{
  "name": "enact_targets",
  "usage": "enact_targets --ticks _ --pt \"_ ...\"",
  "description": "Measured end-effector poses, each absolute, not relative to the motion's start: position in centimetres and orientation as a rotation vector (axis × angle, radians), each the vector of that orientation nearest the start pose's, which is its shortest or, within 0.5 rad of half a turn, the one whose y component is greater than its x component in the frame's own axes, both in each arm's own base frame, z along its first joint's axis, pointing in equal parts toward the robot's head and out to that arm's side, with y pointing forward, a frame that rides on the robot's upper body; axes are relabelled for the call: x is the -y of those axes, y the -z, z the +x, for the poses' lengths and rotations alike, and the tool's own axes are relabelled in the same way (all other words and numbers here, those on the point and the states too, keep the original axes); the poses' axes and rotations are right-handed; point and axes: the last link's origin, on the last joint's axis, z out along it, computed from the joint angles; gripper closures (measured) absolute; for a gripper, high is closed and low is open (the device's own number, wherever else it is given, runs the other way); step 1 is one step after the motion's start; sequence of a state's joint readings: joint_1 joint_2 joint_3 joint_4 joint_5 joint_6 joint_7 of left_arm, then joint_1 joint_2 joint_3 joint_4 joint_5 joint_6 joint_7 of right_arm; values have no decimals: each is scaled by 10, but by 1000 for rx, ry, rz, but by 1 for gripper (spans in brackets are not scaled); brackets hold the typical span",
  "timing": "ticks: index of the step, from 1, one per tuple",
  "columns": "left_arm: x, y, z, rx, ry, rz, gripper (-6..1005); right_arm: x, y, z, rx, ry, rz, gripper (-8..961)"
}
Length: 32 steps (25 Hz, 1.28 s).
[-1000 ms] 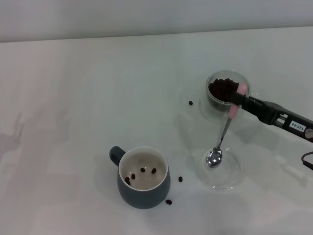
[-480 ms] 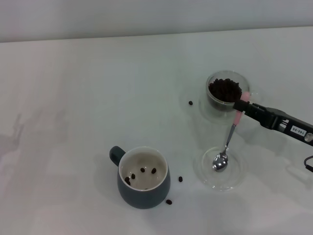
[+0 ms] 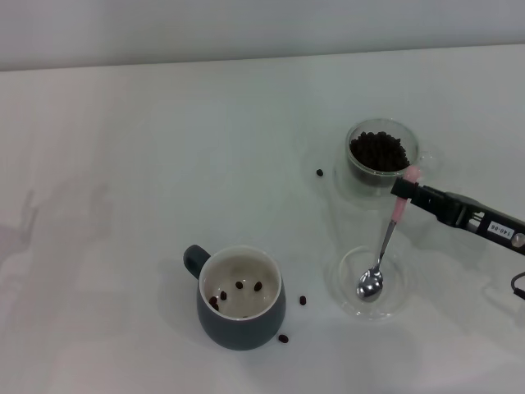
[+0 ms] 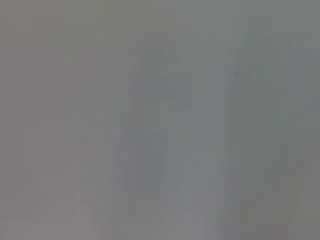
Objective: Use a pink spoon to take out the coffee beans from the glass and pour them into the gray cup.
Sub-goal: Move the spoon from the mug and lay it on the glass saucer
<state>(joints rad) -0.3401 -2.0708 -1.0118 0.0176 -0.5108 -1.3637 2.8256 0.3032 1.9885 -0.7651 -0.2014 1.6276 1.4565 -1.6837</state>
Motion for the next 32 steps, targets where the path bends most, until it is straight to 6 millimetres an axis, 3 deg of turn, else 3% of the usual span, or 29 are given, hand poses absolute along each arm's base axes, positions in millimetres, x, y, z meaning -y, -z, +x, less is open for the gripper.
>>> enact_targets --ticks 23,32 --pt "-272 3 -365 548 698 -1681 433 -251 13 361 -1482 -1042 -2038 806" --pt "-272 3 -365 548 699 -1682 434 -250 15 362 -1490 -1033 -2032 749"
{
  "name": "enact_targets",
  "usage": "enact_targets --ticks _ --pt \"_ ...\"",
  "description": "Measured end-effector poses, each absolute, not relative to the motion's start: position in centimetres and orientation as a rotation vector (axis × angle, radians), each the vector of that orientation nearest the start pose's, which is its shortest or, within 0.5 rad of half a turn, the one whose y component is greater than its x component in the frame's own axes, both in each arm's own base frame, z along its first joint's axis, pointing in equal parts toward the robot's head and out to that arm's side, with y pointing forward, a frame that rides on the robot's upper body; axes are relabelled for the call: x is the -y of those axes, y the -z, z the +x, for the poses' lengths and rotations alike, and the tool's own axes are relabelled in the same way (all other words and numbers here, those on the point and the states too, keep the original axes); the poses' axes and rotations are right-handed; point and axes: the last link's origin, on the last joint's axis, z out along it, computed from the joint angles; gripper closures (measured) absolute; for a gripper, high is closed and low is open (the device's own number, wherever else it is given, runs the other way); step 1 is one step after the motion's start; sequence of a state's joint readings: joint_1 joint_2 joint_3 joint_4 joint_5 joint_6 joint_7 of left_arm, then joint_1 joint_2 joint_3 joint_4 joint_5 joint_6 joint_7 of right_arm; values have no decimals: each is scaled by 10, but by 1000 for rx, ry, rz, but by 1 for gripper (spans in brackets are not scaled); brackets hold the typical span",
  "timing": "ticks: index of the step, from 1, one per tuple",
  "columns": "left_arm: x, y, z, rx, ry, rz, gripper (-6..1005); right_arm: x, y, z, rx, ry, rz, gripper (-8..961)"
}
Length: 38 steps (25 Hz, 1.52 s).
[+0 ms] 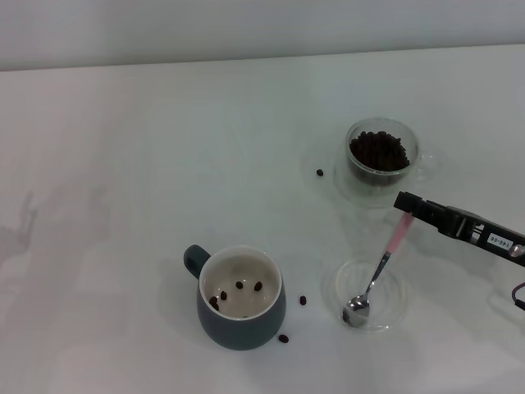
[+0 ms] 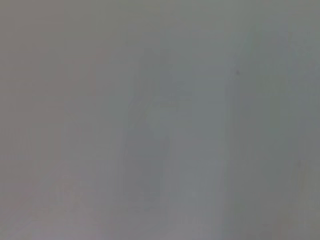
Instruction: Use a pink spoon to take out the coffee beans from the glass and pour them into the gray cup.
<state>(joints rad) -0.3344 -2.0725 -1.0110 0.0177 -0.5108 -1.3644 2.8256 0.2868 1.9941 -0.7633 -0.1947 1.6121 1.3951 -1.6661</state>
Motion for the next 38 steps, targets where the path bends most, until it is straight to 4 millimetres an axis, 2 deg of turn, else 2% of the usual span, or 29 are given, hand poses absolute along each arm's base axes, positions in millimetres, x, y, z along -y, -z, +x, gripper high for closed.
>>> enact_targets --ticks 5,9,18,22,30,38 --pt "-271 3 -365 548 699 -1681 434 -252 11 362 -1481 -1043 -2020 749" --pt "-271 2 -366 548 700 -1678 433 -256 1 364 -1453 -1064 -1994 749" --pt "-270 1 -366 547 700 -1673 433 -267 -56 377 -1235 -1090 -1887 750" --pt "-270 0 -366 544 701 -1673 433 -268 -73 382 -1125 -1073 -1829 749" --pt "-273 -5 -368 549 709 -1627 433 -271 -84 390 -939 -997 -1745 748" --pt "-277 -21 -368 528 743 -1530 433 -283 -85 405 -904 -838 -1659 745"
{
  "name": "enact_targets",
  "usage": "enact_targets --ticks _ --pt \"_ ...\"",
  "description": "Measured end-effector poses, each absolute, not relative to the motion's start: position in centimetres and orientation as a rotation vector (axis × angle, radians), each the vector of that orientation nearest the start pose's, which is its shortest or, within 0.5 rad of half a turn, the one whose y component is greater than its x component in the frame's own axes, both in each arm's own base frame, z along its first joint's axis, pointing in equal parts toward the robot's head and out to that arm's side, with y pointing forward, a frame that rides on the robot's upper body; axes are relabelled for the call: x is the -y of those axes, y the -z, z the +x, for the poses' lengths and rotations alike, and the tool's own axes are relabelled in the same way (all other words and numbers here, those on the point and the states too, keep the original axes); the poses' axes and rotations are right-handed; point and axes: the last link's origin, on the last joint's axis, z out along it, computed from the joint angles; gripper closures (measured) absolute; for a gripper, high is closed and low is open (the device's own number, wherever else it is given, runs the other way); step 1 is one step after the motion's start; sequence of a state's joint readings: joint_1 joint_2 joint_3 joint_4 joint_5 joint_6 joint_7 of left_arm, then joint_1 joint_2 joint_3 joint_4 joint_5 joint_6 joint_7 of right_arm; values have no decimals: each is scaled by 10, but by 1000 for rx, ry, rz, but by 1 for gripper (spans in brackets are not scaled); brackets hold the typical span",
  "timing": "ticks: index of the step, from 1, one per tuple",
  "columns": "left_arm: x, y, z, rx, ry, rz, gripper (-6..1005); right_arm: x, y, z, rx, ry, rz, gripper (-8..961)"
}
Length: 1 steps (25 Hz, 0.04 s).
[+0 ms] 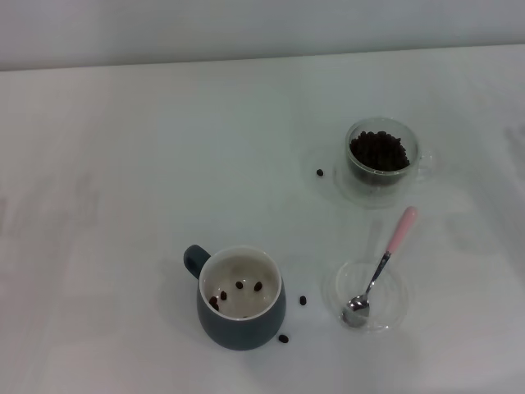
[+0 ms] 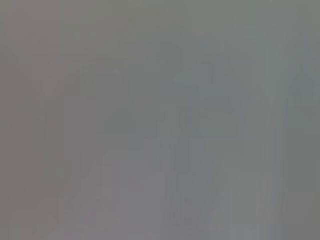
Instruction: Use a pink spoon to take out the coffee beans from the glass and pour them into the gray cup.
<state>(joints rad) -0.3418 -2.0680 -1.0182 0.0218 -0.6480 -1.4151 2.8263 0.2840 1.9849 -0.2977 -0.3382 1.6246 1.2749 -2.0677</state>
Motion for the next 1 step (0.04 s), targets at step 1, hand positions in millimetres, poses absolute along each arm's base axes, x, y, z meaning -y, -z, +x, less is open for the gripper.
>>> enact_targets --ticks 1 --pt "-276 -24 -367 518 755 -1509 433 -285 -86 407 -905 -820 -1647 745"
